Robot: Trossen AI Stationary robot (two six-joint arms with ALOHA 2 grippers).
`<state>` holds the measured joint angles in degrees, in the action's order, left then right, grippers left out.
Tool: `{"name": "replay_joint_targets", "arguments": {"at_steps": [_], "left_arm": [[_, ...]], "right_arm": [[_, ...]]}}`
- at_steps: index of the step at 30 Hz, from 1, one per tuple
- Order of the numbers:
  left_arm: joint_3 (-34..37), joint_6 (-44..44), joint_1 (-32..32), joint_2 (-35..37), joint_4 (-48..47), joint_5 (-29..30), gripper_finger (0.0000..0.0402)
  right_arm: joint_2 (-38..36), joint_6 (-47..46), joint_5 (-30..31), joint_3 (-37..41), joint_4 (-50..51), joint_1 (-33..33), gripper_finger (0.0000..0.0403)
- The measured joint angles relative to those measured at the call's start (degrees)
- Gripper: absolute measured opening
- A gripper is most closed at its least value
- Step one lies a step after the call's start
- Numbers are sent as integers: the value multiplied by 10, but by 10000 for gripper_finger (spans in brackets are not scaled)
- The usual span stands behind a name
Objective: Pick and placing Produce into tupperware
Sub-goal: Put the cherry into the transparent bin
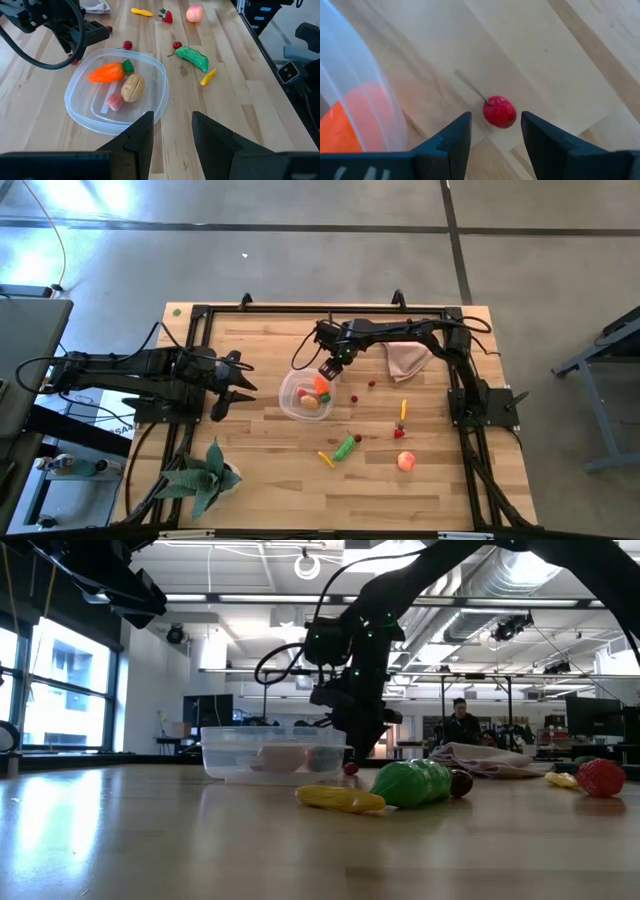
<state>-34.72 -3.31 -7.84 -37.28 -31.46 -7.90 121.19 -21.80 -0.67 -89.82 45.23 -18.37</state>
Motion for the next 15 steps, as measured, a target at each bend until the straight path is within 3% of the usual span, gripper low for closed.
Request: {"name": "replay_joint_targets", "arguments": {"at_steps": [15], "left_arm": [[0, 0, 0, 0, 0, 0, 122]], "right_arm": [[3, 45, 2, 0, -4, 0, 165]]}}
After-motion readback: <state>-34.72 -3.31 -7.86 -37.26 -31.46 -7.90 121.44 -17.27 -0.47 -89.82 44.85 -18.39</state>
